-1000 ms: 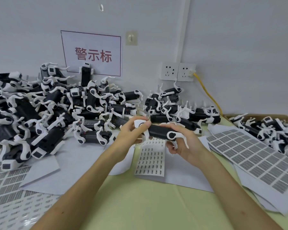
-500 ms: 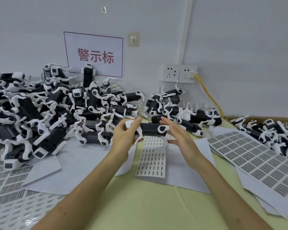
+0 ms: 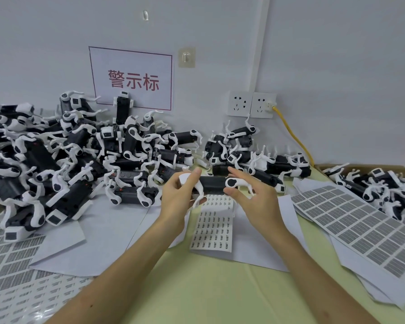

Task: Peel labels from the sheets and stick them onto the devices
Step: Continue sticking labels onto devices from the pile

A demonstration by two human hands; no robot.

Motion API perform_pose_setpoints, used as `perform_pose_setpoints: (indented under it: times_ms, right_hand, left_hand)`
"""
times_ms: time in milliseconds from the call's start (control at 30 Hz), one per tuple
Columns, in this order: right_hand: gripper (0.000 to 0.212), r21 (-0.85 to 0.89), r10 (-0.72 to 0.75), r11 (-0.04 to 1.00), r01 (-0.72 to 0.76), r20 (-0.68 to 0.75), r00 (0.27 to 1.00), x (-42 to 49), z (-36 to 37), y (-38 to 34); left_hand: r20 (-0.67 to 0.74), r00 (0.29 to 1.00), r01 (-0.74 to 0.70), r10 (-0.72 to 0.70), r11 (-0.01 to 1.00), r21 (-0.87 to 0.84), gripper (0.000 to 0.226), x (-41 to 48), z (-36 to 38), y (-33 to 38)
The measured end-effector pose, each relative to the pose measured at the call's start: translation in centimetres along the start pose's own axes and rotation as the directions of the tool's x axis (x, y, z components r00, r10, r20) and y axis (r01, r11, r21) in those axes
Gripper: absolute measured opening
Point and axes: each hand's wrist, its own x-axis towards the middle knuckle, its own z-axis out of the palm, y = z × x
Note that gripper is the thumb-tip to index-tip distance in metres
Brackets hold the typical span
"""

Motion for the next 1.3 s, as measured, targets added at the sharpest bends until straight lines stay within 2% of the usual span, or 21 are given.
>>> perform_pose_setpoints:
  times_ms: [133,467,600,700,833,867,933,1000,1067,1133,1200,1233,1267,1300]
  right_hand:
    - [0.059,-0.002,-0.017,1.0,0.017,-0.06,0.998,-0.4,0.5,0.2]
    - [0.055,-0.055,-0.037,0.998,0.03,-0.14,0.989,-0.8,1.3,0.3]
    - [0.058,-0.036,0.007,0.999,-0.011,-0.12,0.993,-1.1,1.5,0.3]
    - [0.057,0.098,0.088,0.992,-0.085,-0.026,0.996,-0.6,1.1,0.3]
    - [0.039,0.249,0.14,0.945,-0.213,0.283,0.949,0.5,-0.9,-0.4]
    - [0.032,0.263,0.147,0.935,-0.239,0.327,0.934,0.6,-1.1,-0.5]
    - [0.02,0.297,0.202,0.905,-0.304,0.327,0.923,0.6,-1.5,-0.8]
    - [0.024,0.332,0.313,0.851,-0.407,0.302,0.9,0.9,-1.7,-0.5]
    - [0.034,0.414,0.431,0.747,-0.52,0.292,0.853,1.3,-1.7,0.2]
    - [0.041,0.642,0.519,0.523,-0.561,0.282,0.807,2.7,-1.6,0.6]
    - [0.049,0.857,0.541,0.261,-0.444,0.252,0.803,5.4,-2.0,0.6]
    - [0.057,0.901,0.538,0.181,-0.395,0.245,0.806,7.1,-2.4,0.6]
    - [0.065,0.898,0.539,0.176,-0.402,0.254,0.803,8.9,-2.8,0.3]
    - [0.071,0.839,0.555,0.28,-0.467,0.255,0.792,10.3,-3.1,-0.1]
  left_hand:
    - [-0.015,1.0,-0.01,0.01,1.0,-0.004,0.041,-0.2,0.2,-0.3]
    - [-0.052,0.997,-0.065,0.065,0.998,-0.002,0.035,-0.8,0.3,-0.8]
    - [-0.089,0.982,-0.162,0.164,0.986,0.034,0.03,-1.1,0.5,-0.8]
    - [-0.087,0.984,-0.152,0.157,0.987,0.059,0.031,-1.2,0.6,-0.3]
    - [-0.036,0.998,-0.058,0.061,0.996,0.068,0.039,-0.8,0.5,0.8]
    - [-0.024,0.999,-0.035,0.037,0.996,0.076,0.04,-0.8,0.4,1.1]
    - [0.02,0.998,0.061,-0.062,0.997,0.041,0.044,-0.6,0.1,1.5]
    - [0.046,0.986,0.158,-0.157,0.987,-0.006,0.047,-0.3,-0.1,1.6]
    - [0.008,0.987,0.16,-0.16,0.986,0.037,0.043,0.0,-0.1,1.5]
    - [-0.024,0.993,0.117,-0.115,0.99,0.083,0.04,0.3,-0.2,1.1]
    - [-0.023,0.996,0.092,-0.09,0.991,0.095,0.04,0.3,-0.1,0.9]
    - [-0.019,0.997,0.08,-0.079,0.991,0.107,0.039,0.3,-0.1,0.8]
    - [-0.019,0.997,0.072,-0.07,0.99,0.12,0.038,0.3,0.0,0.7]
    - [-0.022,0.998,0.067,-0.065,0.989,0.134,0.036,0.2,0.1,0.7]
